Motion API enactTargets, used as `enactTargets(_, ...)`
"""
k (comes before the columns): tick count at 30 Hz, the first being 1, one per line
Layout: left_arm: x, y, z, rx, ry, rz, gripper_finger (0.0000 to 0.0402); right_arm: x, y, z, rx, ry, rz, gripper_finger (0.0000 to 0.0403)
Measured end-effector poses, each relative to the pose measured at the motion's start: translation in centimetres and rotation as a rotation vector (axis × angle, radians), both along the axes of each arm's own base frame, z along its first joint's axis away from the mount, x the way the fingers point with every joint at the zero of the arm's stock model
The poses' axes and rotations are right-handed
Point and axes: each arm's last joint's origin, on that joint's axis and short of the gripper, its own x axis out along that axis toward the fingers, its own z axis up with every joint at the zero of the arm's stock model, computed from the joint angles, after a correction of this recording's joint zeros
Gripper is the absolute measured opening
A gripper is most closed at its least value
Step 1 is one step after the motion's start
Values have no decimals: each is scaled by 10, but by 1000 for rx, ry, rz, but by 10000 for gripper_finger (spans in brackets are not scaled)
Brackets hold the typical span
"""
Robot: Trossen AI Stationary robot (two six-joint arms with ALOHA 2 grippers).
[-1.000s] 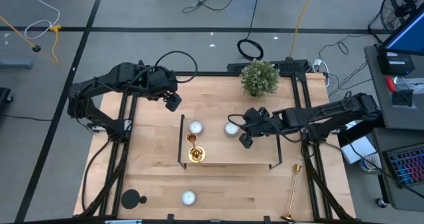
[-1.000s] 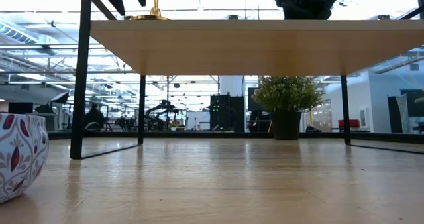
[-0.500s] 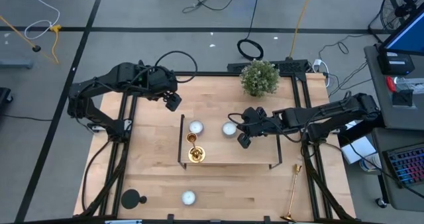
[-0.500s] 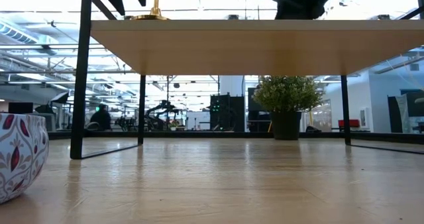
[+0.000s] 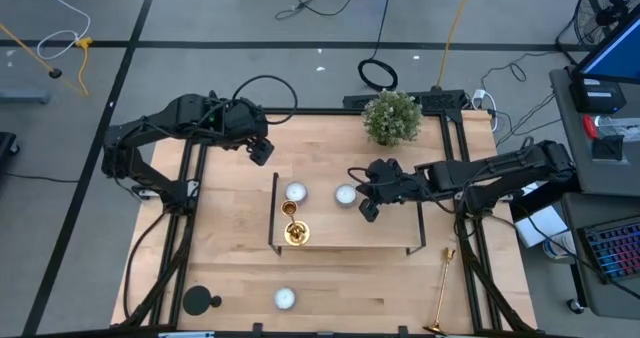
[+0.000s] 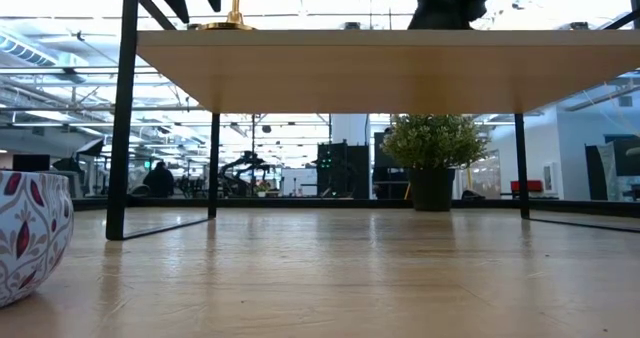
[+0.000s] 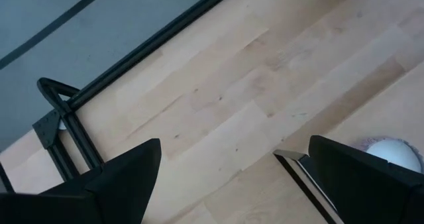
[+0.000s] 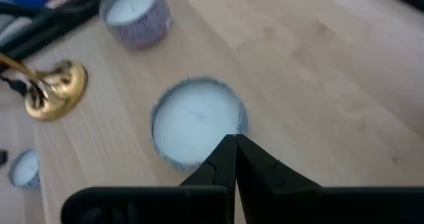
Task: Pick & Place candle stick holders
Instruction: Put the black candleholder on the shelf
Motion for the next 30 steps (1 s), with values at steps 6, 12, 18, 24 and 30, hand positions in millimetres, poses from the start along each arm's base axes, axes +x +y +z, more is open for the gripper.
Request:
enactTargets(6, 0, 0, 0, 16, 4, 2, 390, -7, -4, 12, -44, -63, -26, 0)
enactTargets(12, 0, 0, 0, 19, 5, 1, 390, -12, -5, 32, -67, -192, -17, 0)
enactTargets(18, 0, 0, 0, 13, 8, -11, 390, -15, 1, 47, -65, -313, 22, 0)
enactTargets(24, 0, 0, 0, 4, 16, -37, 390, -19, 10, 60, -80, -411, 78, 0)
enactTargets(30, 0, -1, 0, 24, 50, -107, 390, -24, 20, 70, -100, -479, 136, 0)
